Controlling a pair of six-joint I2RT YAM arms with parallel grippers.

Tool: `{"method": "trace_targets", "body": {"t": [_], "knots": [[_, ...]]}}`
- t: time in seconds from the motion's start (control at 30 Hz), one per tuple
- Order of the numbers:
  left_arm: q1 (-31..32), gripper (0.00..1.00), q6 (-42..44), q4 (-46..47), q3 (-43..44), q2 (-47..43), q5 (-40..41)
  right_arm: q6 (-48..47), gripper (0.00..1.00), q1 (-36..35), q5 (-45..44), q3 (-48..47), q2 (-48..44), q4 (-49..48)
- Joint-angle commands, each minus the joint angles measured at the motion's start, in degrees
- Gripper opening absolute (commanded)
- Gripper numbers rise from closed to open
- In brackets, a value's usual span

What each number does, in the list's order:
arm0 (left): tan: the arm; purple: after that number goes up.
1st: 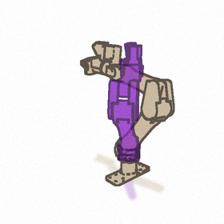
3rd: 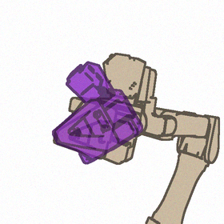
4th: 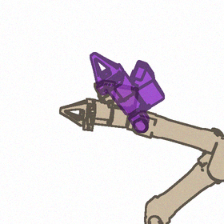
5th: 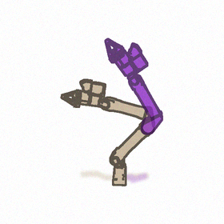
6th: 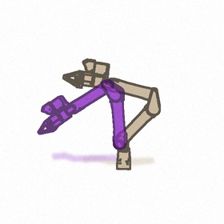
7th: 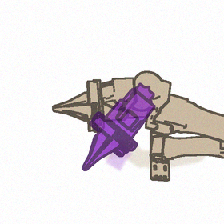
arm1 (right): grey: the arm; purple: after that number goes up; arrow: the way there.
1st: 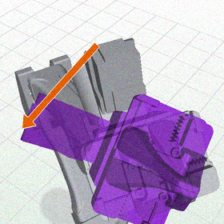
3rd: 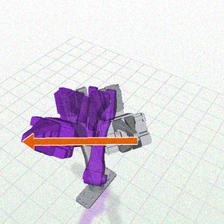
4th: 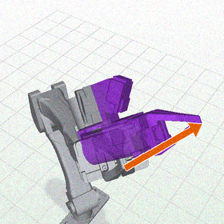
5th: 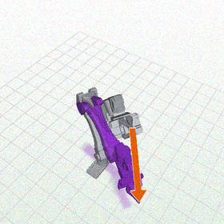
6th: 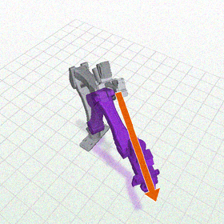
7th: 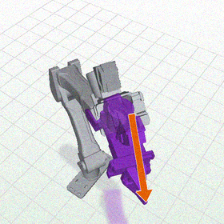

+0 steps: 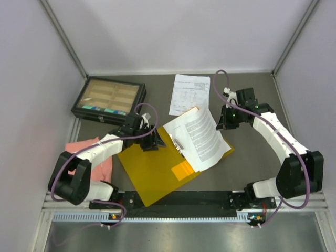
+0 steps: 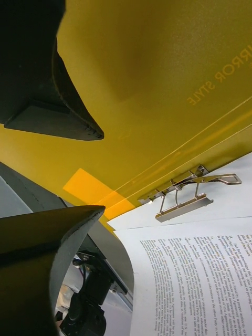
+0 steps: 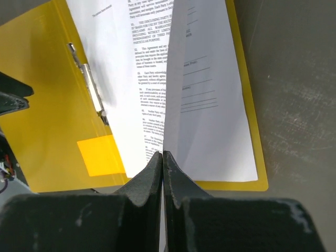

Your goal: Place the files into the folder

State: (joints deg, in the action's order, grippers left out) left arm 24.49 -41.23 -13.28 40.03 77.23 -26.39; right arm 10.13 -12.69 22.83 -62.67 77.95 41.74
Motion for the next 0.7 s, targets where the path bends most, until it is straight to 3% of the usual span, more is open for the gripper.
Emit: {"method": "trace_targets", "body": {"t": [0.0, 0.67], "knots": [[0.21, 0.57, 0.36, 2.91, -0.83, -1.65, -1.29, -3.53, 0.0, -0.23, -2.08, -2.8, 2.72, -2.62], [0.29, 0.57, 0.63, 4.05, -0.3, 0.9, -2.7, -9.95, 0.0, -7.0, -6.13, -6.84, 9.14, -1.66]]}}
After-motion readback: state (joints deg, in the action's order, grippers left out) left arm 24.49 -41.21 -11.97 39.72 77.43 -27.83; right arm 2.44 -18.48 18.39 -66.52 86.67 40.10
